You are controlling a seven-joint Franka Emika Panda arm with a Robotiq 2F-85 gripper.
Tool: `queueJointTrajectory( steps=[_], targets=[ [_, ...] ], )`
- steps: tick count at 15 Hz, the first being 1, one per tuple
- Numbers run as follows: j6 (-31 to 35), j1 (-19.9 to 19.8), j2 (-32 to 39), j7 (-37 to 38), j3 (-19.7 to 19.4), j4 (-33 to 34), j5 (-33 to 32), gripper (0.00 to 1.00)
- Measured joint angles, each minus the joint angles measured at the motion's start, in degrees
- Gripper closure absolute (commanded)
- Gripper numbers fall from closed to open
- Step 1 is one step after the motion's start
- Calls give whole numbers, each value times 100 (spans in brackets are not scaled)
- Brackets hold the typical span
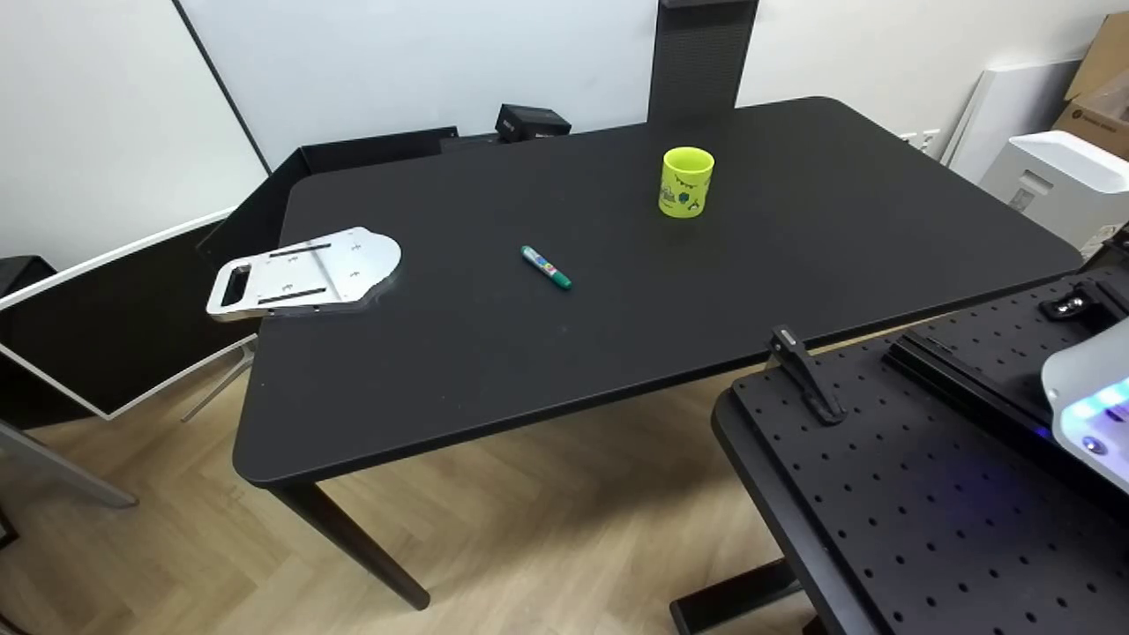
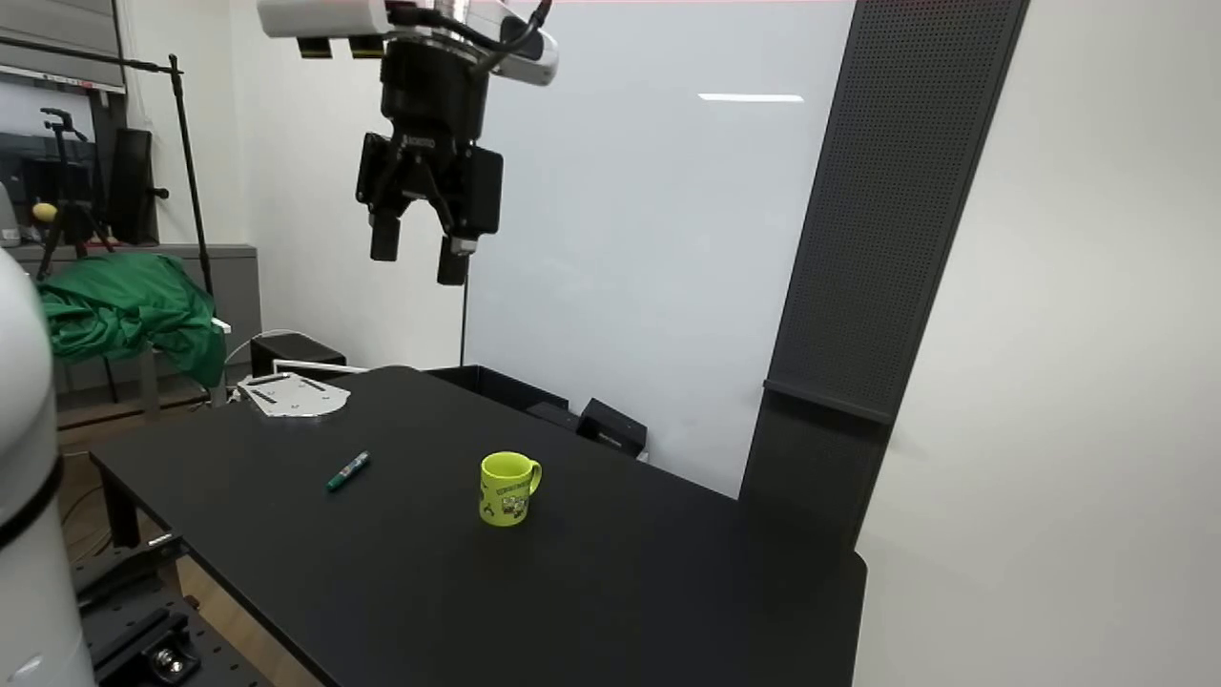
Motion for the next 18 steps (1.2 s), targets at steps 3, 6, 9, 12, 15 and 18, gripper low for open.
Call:
queueJointTrajectory(
  steps=[3, 6, 9, 12, 15, 18],
  targets=[
    [356, 13, 191, -28, 1, 1, 0, 0],
    [807, 47, 514, -31, 11, 16, 4, 0],
    [1239, 113, 871, -27, 89, 43, 19, 0],
    [1613, 262, 1201, -3, 261, 64, 87, 0],
    [1968, 467, 1531, 62, 493, 117, 200, 0],
    [2289, 703, 1877, 217, 752, 246, 370, 0]
  ],
)
